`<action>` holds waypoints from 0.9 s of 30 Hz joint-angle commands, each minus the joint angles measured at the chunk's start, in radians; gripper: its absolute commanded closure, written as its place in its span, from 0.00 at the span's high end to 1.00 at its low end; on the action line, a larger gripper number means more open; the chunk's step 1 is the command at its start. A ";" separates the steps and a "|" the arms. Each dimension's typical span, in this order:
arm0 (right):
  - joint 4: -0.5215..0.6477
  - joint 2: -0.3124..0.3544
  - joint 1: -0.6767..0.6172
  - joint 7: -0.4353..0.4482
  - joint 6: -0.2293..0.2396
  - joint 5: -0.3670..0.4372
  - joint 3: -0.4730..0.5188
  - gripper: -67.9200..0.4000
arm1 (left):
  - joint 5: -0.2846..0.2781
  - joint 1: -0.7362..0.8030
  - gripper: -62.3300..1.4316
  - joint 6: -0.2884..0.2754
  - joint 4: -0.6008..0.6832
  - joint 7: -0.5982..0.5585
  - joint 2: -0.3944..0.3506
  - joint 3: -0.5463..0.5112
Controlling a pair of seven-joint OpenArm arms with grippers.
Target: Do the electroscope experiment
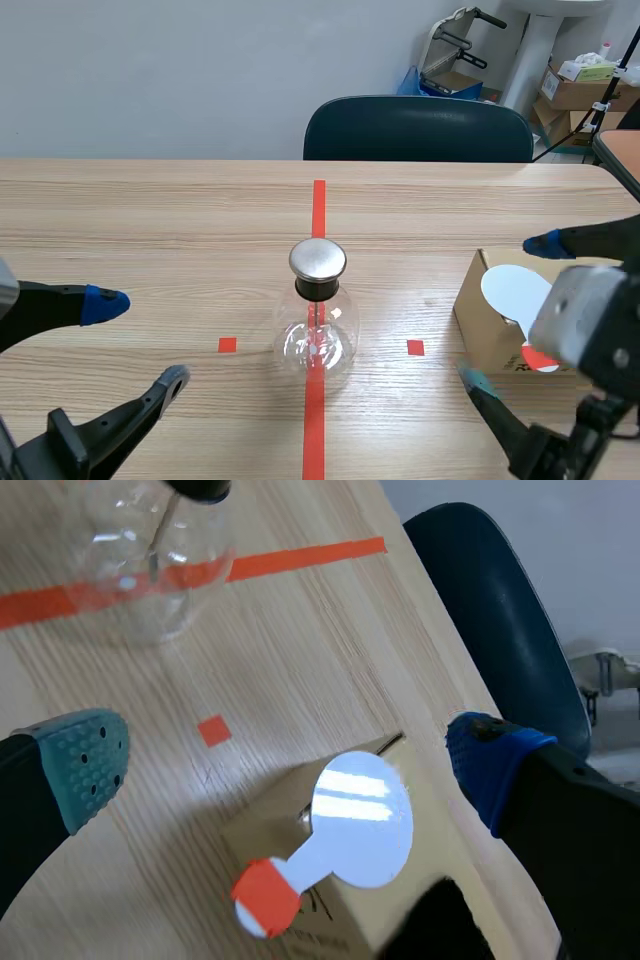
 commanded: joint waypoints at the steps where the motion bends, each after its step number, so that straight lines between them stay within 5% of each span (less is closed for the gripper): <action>1: 0.015 0.002 -0.056 0.006 -0.084 -0.071 0.007 1.00 | -0.007 0.007 0.74 0.002 0.011 -0.017 0.000 -0.004; 7: -0.014 -0.052 -0.238 -0.053 -0.397 -0.439 0.007 1.00 | -0.008 0.008 0.74 -0.010 0.011 -0.029 -0.004 -0.003; 12: -0.143 -0.129 -0.235 -0.098 -0.616 -0.647 0.007 1.00 | -0.007 0.008 0.74 -0.127 0.011 -0.111 -0.063 0.032; 16: -0.257 -0.164 -0.185 -0.112 -0.703 -0.725 0.006 1.00 | -0.007 0.007 0.74 -0.138 0.011 -0.183 -0.116 0.076; 22: -0.367 -0.166 -0.069 -0.140 -0.819 -0.727 -0.040 1.00 | -0.006 0.002 0.74 -0.137 0.011 -0.232 -0.164 0.125; 27: -0.410 -0.166 0.022 -0.187 -0.853 -0.727 -0.093 1.00 | 0.006 -0.001 0.74 -0.134 0.011 -0.271 -0.178 0.148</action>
